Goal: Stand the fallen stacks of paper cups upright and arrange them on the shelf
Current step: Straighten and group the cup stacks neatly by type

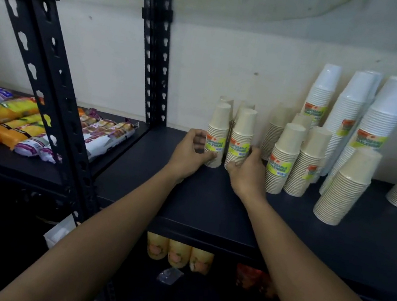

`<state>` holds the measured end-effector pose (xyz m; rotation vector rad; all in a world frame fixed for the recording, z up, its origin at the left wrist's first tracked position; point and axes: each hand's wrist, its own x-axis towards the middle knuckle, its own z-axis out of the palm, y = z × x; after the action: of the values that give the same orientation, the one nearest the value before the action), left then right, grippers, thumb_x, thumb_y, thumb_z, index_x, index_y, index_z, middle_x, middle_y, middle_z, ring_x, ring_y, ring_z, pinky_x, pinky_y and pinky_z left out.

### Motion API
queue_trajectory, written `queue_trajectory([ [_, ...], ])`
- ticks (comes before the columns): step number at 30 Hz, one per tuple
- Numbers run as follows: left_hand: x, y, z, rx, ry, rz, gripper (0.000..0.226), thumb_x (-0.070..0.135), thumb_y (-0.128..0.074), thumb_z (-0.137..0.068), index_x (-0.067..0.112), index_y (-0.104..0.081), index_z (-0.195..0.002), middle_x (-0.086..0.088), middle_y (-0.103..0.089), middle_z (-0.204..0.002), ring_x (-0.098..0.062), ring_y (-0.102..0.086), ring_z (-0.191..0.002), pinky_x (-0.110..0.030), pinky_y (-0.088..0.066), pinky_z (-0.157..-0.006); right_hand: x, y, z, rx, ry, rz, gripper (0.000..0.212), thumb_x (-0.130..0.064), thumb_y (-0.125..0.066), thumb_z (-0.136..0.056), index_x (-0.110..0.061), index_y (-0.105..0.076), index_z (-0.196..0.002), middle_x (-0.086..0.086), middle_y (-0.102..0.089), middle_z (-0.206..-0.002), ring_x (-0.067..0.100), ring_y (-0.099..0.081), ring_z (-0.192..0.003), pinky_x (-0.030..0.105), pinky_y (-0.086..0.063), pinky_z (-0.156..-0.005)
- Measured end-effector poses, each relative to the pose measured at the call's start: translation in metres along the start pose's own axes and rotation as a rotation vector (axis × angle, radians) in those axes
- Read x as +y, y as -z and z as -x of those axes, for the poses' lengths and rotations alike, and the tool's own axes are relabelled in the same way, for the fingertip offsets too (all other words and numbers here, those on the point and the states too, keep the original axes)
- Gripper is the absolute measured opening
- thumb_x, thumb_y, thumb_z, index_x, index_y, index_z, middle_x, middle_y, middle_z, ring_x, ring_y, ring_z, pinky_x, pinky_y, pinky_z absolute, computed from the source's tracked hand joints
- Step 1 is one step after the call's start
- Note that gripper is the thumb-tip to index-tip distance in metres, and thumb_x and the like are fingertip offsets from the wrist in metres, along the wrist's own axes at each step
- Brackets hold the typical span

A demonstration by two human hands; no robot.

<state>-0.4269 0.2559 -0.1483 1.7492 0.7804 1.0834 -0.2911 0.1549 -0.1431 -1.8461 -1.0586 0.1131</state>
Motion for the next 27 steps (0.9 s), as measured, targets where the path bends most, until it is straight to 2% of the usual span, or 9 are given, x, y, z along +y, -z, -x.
queue_trajectory([
  [5, -0.004, -0.002, -0.002, -0.002, -0.018, -0.023, 0.053, 0.016, -0.083, -0.083, 0.02, -0.054, -0.127, 0.005, -0.065, -0.115, -0.01, -0.066, -0.109, -0.034, -0.056, -0.097, 0.003, -0.004, -0.003, 0.0, -0.006, 0.026, 0.053, -0.022, -0.072, -0.091, -0.007, -0.044, -0.133, 0.014, -0.062, -0.132, 0.033, -0.059, -0.12, 0.038, -0.048, -0.094],
  [11, -0.002, -0.003, -0.001, 0.002, -0.032, -0.06, 0.054, 0.019, -0.082, -0.085, 0.019, -0.053, -0.131, 0.007, -0.065, -0.122, -0.006, -0.066, -0.11, -0.032, -0.056, -0.097, 0.004, -0.006, -0.003, 0.005, 0.0, 0.014, 0.051, -0.021, -0.073, -0.091, -0.006, -0.047, -0.132, 0.013, -0.061, -0.131, 0.032, -0.058, -0.121, 0.041, -0.049, -0.099],
  [15, -0.005, -0.003, -0.003, -0.018, -0.016, -0.058, 0.056, 0.021, -0.081, -0.085, 0.02, -0.053, -0.134, 0.007, -0.065, -0.128, -0.007, -0.067, -0.113, -0.038, -0.056, -0.099, 0.005, -0.007, -0.003, 0.0, -0.001, 0.013, 0.048, -0.021, -0.072, -0.09, -0.007, -0.049, -0.13, 0.012, -0.062, -0.13, 0.032, -0.058, -0.12, 0.042, -0.05, -0.098],
  [20, -0.003, -0.003, -0.001, -0.023, -0.002, -0.046, 0.058, 0.02, -0.08, -0.086, 0.02, -0.053, -0.137, 0.006, -0.065, -0.13, -0.007, -0.067, -0.113, -0.038, -0.056, -0.1, 0.004, -0.006, -0.002, -0.026, -0.013, 0.004, 0.061, -0.023, -0.076, -0.087, -0.008, -0.046, -0.138, 0.01, -0.06, -0.134, 0.029, -0.057, -0.124, 0.041, -0.049, -0.101],
  [23, -0.002, -0.002, 0.001, -0.02, -0.008, -0.045, 0.065, 0.022, -0.082, -0.084, 0.019, -0.051, -0.142, 0.006, -0.065, -0.132, -0.006, -0.066, -0.114, -0.037, -0.055, -0.101, 0.004, -0.004, -0.001, -0.038, -0.008, 0.0, 0.067, -0.026, -0.079, -0.085, -0.01, -0.045, -0.14, 0.009, -0.059, -0.136, 0.028, -0.056, -0.126, 0.039, -0.048, -0.102],
  [27, 0.005, 0.002, 0.007, 0.029, 0.018, -0.043, 0.087, 0.023, -0.084, -0.083, 0.016, -0.034, -0.155, 0.003, -0.059, -0.136, -0.01, -0.062, -0.121, -0.033, -0.053, -0.103, -0.002, 0.006, 0.008, -0.057, 0.026, 0.006, 0.067, -0.034, -0.079, -0.085, -0.011, -0.045, -0.138, 0.009, -0.059, -0.135, 0.028, -0.057, -0.124, 0.035, -0.046, -0.097],
])
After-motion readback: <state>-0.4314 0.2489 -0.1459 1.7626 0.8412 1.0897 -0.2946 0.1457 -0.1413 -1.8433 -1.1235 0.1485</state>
